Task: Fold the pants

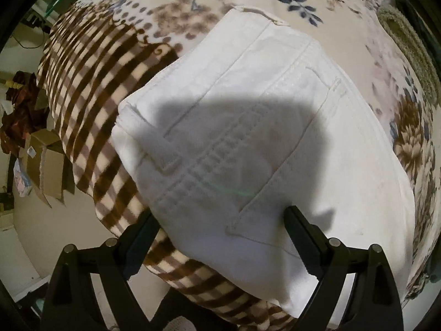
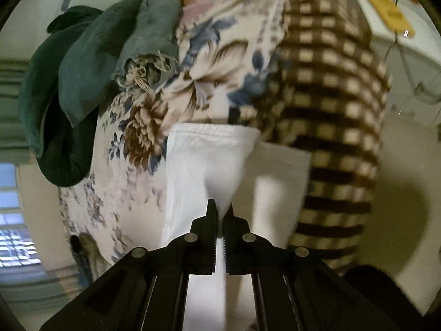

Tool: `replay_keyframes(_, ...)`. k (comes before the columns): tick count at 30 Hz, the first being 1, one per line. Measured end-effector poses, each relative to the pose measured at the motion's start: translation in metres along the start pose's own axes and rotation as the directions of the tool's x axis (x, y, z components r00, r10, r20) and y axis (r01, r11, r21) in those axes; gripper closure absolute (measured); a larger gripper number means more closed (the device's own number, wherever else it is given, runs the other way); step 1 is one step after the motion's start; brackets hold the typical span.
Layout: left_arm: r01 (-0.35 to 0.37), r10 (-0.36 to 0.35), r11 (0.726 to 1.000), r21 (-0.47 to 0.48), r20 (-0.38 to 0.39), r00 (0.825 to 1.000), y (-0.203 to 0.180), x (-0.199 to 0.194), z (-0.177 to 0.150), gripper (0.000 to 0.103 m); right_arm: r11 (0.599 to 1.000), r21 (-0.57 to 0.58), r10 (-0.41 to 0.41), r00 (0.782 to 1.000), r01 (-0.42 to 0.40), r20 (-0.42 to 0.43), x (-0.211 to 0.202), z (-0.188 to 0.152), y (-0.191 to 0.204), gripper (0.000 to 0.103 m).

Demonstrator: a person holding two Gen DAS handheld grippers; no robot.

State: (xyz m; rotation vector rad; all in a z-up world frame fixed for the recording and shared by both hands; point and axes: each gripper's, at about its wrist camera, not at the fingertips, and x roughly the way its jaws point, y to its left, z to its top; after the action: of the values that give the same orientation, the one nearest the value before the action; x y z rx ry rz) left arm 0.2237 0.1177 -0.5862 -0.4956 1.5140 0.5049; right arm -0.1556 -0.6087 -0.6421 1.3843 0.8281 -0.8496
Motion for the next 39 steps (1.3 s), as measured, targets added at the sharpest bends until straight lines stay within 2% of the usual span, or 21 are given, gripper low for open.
replay_keyframes(2,-0.007,0.007,1.0,0.015,0.003,1.0,-0.001,0.0,0.003,0.012,0.998,-0.026,-0.063,0.998,0.064,0.008,-0.005,0.004,-0.008,0.099)
replay_keyframes(4,-0.011,0.011,1.0,0.024,0.0,1.0,-0.001,-0.001,0.006,0.012,0.992,-0.043,-0.118,0.991,0.116,-0.055,0.011,0.008,-0.016,0.097)
replay_keyframes(6,-0.006,0.007,1.0,0.026,-0.005,1.0,0.001,-0.002,0.005,0.012,0.979,-0.065,-0.202,0.972,0.195,-0.12,0.028,0.013,-0.027,0.08)
replay_keyframes(7,-0.004,0.004,1.0,0.029,-0.007,1.0,0.001,-0.003,0.005,0.012,0.98,-0.056,-0.194,0.973,0.189,-0.127,0.03,0.015,-0.031,0.077)
replay_keyframes(10,-0.007,0.007,0.999,0.052,-0.002,1.0,0.001,-0.005,-0.001,0.012,0.997,0.017,-0.072,0.992,0.074,-0.104,0.028,0.021,-0.041,0.062)
replay_keyframes(12,-0.018,0.018,0.997,0.075,0.007,1.0,0.0,-0.003,-0.005,0.012,0.998,0.063,-0.019,0.996,0.025,-0.093,0.03,0.023,-0.047,0.062)
replay_keyframes(14,-0.018,0.018,0.997,0.072,0.0,1.0,-0.001,0.001,-0.01,0.012,0.996,0.072,-0.06,0.998,0.061,-0.016,0.022,0.021,-0.05,0.092)
replay_keyframes(15,-0.013,0.014,0.998,0.065,-0.007,1.0,0.0,0.002,-0.012,0.012,0.99,0.05,-0.136,0.99,0.135,0.027,0.017,0.023,-0.047,0.1)
replay_keyframes(18,0.003,-0.001,0.998,0.063,-0.028,1.0,-0.001,-0.002,-0.017,0.012,0.975,-0.009,-0.219,0.971,0.221,0.09,0.011,0.032,-0.043,0.1)
replay_keyframes(20,0.017,-0.015,0.997,0.07,-0.035,0.999,-0.002,-0.01,-0.026,0.012,0.985,-0.062,-0.161,0.987,0.161,0.003,0.014,0.038,-0.045,0.097)
replay_keyframes(21,0.022,-0.019,0.996,0.084,-0.037,0.999,-0.005,-0.017,-0.034,0.012,0.985,-0.068,-0.161,0.985,0.156,-0.066,0.017,0.036,-0.045,0.089)
replay_keyframes(22,0.026,-0.022,0.995,0.098,-0.038,0.999,-0.007,-0.021,-0.042,0.012,0.988,-0.067,-0.148,0.984,0.142,-0.095,0.017,0.03,-0.04,0.084)
replay_keyframes(24,0.002,0.001,0.989,0.148,-0.019,1.0,-0.018,-0.033,-0.063,0.012,0.993,-0.07,-0.104,0.981,0.094,-0.165,0.015,0.005,-0.036,0.062)
replay_keyframes(26,-0.008,0.008,0.978,0.21,0.001,1.0,-0.033,-0.038,-0.083,0.012,0.993,-0.098,-0.086,0.966,0.064,-0.245,0.021,-0.033,-0.027,0.061)
replay_keyframes(30,0.011,-0.009,0.958,0.285,-0.008,1.0,-0.062,-0.031,-0.111,0.012,0.992,-0.126,-0.042,0.905,-0.014,-0.424,0.05,-0.123,-0.01,0.061)
replay_keyframes(32,0.015,-0.01,0.955,0.296,-0.019,1.0,-0.072,-0.023,-0.118,0.012,0.992,-0.129,-0.052,0.901,-0.005,-0.43,0.062,-0.15,-0.007,0.061)
replay_keyframes(34,0.001,0.005,0.949,0.316,-0.017,1.0,-0.079,-0.012,-0.123,0.012,0.989,-0.127,-0.115,0.919,0.072,-0.376,0.072,-0.165,-0.011,0.062)
replay_keyframes(35,-0.01,0.017,0.948,0.317,-0.018,1.0,-0.08,-0.006,-0.123,0.012,0.989,-0.106,-0.133,0.925,0.101,-0.356,0.076,-0.167,-0.015,0.064)
replay_keyframes(36,-0.011,0.018,0.948,0.317,-0.021,1.0,-0.078,0.0,-0.125,0.012,0.989,-0.084,-0.142,0.931,0.12,-0.335,0.08,-0.171,-0.019,0.087)
replay_keyframes(37,-0.032,0.04,0.947,0.32,-0.019,0.999,-0.076,0.006,-0.126,0.012,0.987,-0.082,-0.155,0.934,0.136,-0.321,0.082,-0.174,-0.021,0.098)
replay_keyframes(39,-0.062,0.071,0.945,0.322,-0.014,0.997,-0.067,0.013,-0.124,0.012,0.983,-0.1,-0.173,0.944,0.151,-0.279,0.074,-0.179,-0.018,0.101)
